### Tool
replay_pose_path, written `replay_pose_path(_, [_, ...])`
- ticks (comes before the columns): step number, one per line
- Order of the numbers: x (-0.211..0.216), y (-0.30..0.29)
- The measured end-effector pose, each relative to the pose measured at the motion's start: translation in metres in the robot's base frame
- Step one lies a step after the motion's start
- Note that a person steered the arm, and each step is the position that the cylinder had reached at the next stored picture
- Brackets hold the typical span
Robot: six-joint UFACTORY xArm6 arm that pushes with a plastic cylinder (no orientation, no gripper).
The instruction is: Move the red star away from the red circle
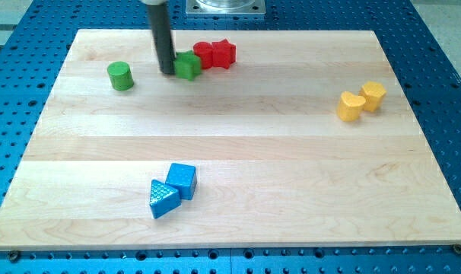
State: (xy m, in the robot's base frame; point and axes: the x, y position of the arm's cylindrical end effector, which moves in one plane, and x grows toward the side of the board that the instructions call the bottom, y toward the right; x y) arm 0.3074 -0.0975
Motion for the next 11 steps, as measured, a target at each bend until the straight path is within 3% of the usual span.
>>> replay_pose_path(1, [-0.017, -0.017])
replay_pose_path(2, [-0.016, 0.004])
replay_pose_path(3, [-0.059, -0.004])
replay_pose_path(4, [-0.081, 0.04])
replay_pose_path(5, [-0.07, 0.102])
replay_pose_path(6, [-0.053, 0.115])
replay_pose_path(8, [-0.04, 0.115])
replay_pose_path(11, [0.026, 0.125])
